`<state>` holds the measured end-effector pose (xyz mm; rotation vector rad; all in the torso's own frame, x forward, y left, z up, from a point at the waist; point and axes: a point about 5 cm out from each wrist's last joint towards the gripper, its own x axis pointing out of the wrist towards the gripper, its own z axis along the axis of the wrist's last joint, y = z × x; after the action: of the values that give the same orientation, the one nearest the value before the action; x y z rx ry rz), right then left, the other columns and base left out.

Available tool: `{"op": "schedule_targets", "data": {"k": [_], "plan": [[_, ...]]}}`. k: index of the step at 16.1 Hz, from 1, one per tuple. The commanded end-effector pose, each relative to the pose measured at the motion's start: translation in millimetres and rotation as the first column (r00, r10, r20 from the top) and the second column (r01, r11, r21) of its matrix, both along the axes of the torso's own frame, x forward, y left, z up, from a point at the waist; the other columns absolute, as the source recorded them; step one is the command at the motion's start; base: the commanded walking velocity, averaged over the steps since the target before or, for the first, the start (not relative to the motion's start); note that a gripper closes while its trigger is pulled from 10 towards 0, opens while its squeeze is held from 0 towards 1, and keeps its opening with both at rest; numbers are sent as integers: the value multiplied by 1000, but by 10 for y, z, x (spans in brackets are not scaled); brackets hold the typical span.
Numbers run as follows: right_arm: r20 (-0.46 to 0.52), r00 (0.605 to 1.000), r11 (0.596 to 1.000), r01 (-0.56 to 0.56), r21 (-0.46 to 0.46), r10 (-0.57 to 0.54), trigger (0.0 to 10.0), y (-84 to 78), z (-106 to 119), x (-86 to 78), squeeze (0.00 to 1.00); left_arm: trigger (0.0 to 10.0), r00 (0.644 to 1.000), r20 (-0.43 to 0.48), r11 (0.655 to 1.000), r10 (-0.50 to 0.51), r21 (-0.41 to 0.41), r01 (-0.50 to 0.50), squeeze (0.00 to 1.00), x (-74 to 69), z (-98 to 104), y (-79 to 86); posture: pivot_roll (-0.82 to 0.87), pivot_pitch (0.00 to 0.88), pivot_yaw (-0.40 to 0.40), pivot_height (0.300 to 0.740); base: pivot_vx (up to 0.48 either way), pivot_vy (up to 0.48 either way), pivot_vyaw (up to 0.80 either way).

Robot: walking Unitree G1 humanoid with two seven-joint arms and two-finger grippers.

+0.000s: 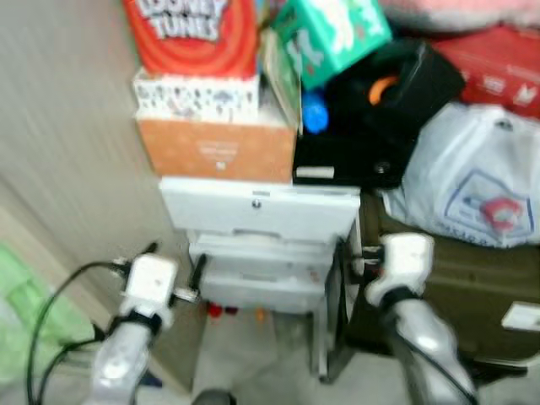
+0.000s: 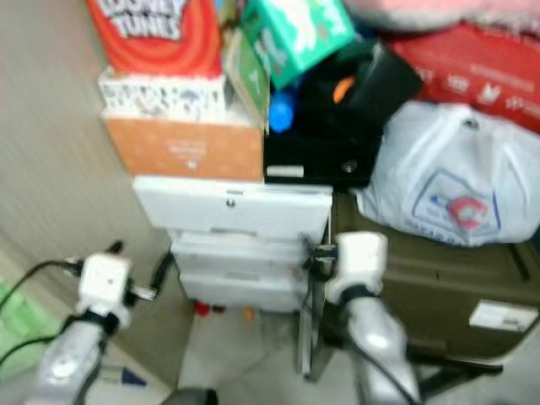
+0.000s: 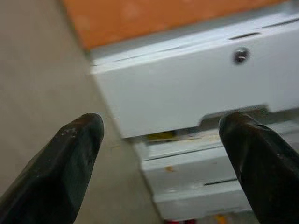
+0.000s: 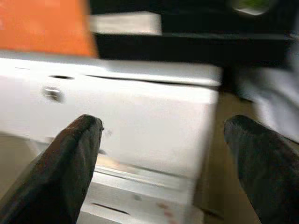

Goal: Clean up the room

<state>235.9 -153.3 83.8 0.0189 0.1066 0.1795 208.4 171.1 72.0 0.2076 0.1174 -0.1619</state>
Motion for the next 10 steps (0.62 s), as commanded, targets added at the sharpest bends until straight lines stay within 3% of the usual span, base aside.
{"op": "schedule_targets", "data": {"k": [1, 6, 10], "plan": [[11, 1000, 1000, 6, -22, -6, 10000, -51, 26, 5, 0, 10000, 1000, 6, 1000, -4, -11, 4, 0, 20, 18, -43, -40, 0, -4, 740, 0, 0, 781], [4, 1000, 1000, 5, -22, -5, 10000, -91, 34, 1, 0, 10000, 1000, 1, 1000, 26, 3, -26, 0, 5, 16, -21, -42, 0, -7, 740, 0, 0, 781], [11, 1000, 1000, -27, -9, 27, 10000, 27, 62, 6, 0, 10000, 1000, 7, 1000, 19, -8, -19, 0, 26, 34, -27, -40, 0, -6, 740, 0, 0, 781]]}}
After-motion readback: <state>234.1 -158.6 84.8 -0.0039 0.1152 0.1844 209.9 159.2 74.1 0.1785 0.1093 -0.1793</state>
